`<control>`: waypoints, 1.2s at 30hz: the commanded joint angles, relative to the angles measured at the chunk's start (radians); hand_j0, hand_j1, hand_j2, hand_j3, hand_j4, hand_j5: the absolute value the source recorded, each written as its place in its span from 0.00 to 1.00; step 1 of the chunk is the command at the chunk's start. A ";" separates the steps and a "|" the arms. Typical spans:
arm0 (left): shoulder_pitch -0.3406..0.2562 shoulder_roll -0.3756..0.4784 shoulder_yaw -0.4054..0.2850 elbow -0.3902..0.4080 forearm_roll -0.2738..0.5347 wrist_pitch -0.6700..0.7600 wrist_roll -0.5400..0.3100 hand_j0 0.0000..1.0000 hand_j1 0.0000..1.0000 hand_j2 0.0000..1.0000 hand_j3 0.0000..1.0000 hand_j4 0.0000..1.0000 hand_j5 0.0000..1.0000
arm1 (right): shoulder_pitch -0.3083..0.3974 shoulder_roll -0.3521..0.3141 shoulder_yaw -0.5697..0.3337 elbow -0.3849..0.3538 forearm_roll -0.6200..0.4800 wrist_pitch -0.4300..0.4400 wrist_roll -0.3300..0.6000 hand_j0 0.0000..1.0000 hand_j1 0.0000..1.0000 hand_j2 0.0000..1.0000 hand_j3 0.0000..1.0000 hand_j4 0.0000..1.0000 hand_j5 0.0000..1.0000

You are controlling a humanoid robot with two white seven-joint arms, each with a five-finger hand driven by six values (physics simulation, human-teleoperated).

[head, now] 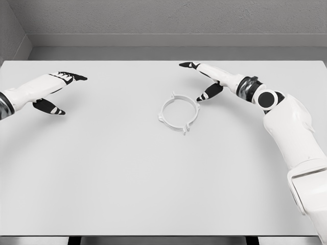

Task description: Assemble PVC drainage pipe clamps

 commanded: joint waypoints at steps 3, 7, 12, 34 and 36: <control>0.000 0.001 0.001 0.000 0.007 0.002 0.001 1.00 1.00 1.00 1.00 1.00 1.00 | -0.002 0.001 -0.005 0.004 -0.006 0.002 0.001 1.00 1.00 1.00 1.00 1.00 1.00; 0.003 0.001 0.001 0.000 0.007 0.002 0.001 1.00 1.00 1.00 1.00 1.00 1.00 | -0.005 0.000 -0.004 0.019 -0.006 0.002 0.000 1.00 1.00 1.00 1.00 1.00 1.00; 0.006 0.001 0.004 0.000 0.007 0.002 0.001 1.00 1.00 1.00 1.00 1.00 1.00 | -0.005 0.001 -0.004 0.033 -0.006 0.002 0.000 1.00 1.00 1.00 1.00 1.00 1.00; 0.012 0.004 0.015 0.000 0.007 0.002 0.001 1.00 1.00 1.00 1.00 1.00 1.00 | -0.005 0.001 0.010 0.022 0.000 0.002 0.006 1.00 1.00 1.00 1.00 1.00 1.00; 0.014 0.004 0.015 0.000 0.007 0.002 0.001 1.00 1.00 1.00 1.00 1.00 1.00 | -0.005 0.001 0.010 0.022 0.000 0.002 0.006 1.00 1.00 1.00 1.00 1.00 1.00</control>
